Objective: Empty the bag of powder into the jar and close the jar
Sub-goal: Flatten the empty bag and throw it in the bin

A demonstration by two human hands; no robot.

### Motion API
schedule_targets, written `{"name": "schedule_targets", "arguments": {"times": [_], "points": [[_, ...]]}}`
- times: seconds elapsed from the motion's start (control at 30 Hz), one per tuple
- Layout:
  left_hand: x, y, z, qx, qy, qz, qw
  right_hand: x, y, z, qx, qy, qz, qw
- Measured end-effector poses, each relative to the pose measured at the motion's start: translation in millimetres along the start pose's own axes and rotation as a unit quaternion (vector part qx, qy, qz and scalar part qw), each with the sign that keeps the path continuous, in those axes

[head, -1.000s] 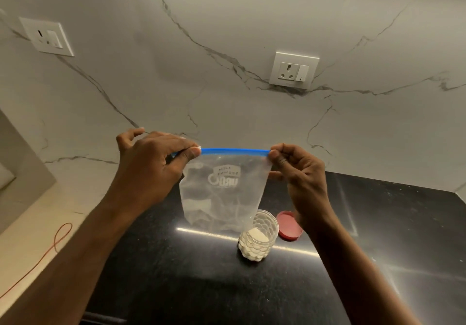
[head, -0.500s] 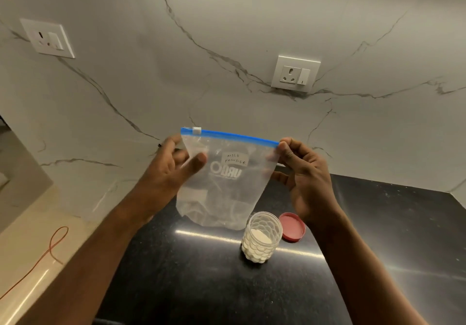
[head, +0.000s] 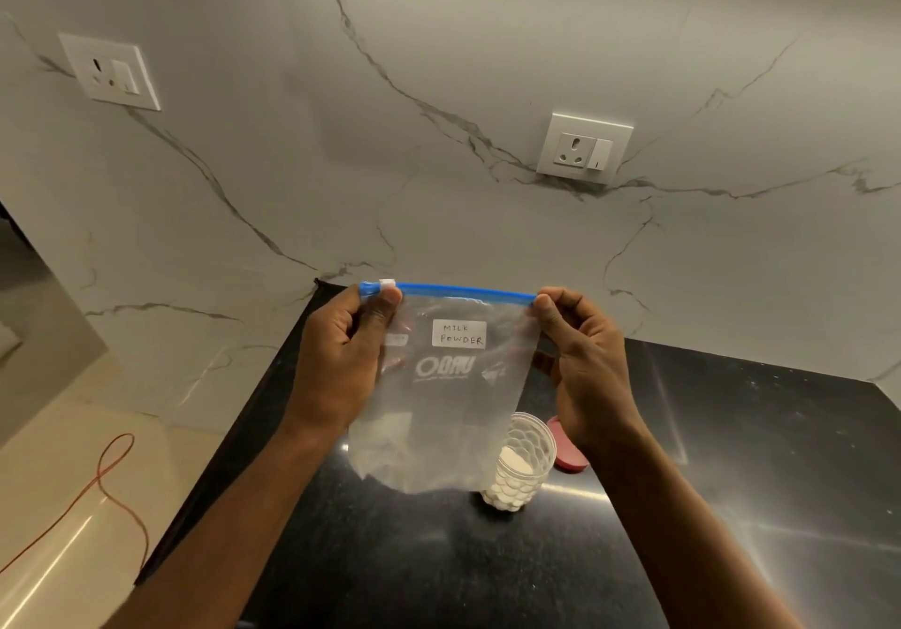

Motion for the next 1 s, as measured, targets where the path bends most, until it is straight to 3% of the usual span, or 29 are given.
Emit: {"name": "schedule_targets", "arguments": {"times": [0.07,0.23,0.37,0.43,0.5,0.67,0.87,1.0], "points": [[-1.1,-1.5,1.1,0.023,-0.008,0.016,1.000,4.5,-2.4,-1.5,0.016,0.014,0.016,1.000],[-4.4,-4.3,6.6,0.006,-0.021,-0.006,1.000,39.3,-25.0,-21.0,0.064,0.192,-0.033,0.979],[-4.7,19.0,-3.8,-0.143,0.037,-0.117,0.982,33.1,-35.3,-18.7,0.055,0.133,-0.024,0.989],[2.5,40.1,-26.4,-0.251,0.117,-0.123,0.953,28.4,-34.2,-15.0,0.052,0.116,-0.002,0.992],[8.8,53.8,-49.6,-0.290,0.148,-0.113,0.939,24.8,-35.6,-13.6,0.055,0.107,0.007,0.993],[4.5,64.9,-56.5,-0.234,0.031,-0.151,0.960,37.4,-59.4,-33.1,0.096,0.141,-0.021,0.985],[-2.8,66.6,-58.2,-0.172,0.025,-0.055,0.983,40.4,-60.8,-40.5,0.026,0.101,-0.049,0.993],[-8.9,74.5,-61.7,-0.208,0.043,-0.082,0.974,38.2,-63.9,-43.5,0.043,0.107,-0.018,0.993]]}}
Point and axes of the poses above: each hand's wrist, its own z-axis towards the middle knuckle, its own x-axis out of the palm, y = z × x, the point moved 8 cm from there along z, towards the middle knuckle, and after that the axes turned 12 degrees about -z, right-handed, at the moved point
